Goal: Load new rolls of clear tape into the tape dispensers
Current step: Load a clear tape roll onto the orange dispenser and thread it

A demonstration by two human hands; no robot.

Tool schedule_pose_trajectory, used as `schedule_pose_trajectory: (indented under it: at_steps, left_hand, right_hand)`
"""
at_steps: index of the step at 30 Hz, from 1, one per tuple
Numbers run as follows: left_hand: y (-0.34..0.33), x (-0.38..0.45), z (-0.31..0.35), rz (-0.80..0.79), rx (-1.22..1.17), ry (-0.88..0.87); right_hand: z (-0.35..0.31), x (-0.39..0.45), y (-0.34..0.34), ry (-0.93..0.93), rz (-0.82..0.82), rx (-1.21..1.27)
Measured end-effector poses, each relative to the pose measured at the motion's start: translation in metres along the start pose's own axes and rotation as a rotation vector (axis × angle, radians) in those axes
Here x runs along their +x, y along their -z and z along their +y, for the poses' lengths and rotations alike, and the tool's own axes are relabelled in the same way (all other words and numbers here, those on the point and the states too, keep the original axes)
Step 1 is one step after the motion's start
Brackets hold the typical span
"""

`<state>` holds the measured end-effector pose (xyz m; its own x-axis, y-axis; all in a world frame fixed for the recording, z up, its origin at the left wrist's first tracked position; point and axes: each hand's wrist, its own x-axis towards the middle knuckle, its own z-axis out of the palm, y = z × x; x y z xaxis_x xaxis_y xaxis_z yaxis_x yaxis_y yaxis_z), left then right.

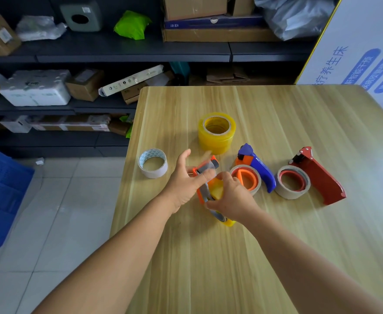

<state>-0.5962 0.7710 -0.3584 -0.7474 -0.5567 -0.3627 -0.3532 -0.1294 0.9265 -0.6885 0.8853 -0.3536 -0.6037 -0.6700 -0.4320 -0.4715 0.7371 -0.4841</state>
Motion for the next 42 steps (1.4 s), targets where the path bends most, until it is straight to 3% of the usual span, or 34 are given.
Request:
schedule_pose_trajectory:
  at_steps: [12, 18, 25, 29, 37, 42]
  left_hand:
    - [-0.004, -0.008, -0.002, -0.012, 0.104, 0.053]
    - [-0.01, -0.005, -0.005, 0.154, 0.074, 0.036]
    - [-0.019, -0.008, -0.01, 0.376, 0.157, 0.212]
    - [-0.022, -0.008, -0.013, 0.298, -0.054, 0.291]
    - [-0.016, -0.011, -0.008, 0.215, -0.367, 0.388]
    - [-0.013, -0.007, -0.006, 0.276, -0.205, 0.34]
  right_hand:
    - [-0.003, -0.002, 0.0, -0.017, -0.015, 0.052]
    - [0.0, 0.0, 0.004, -0.007, 0.03, 0.187]
    - [-0.006, 0.002, -0.006, -0.042, 0.171, 0.243]
    - [-0.011, 0.005, -0.007, -0.035, 0.191, 0.252]
    - [-0.011, 0.006, -0.002, 0.003, 0.068, 0.348]
    - [-0.014, 0.008, 0.0, 0.042, 0.068, 0.289]
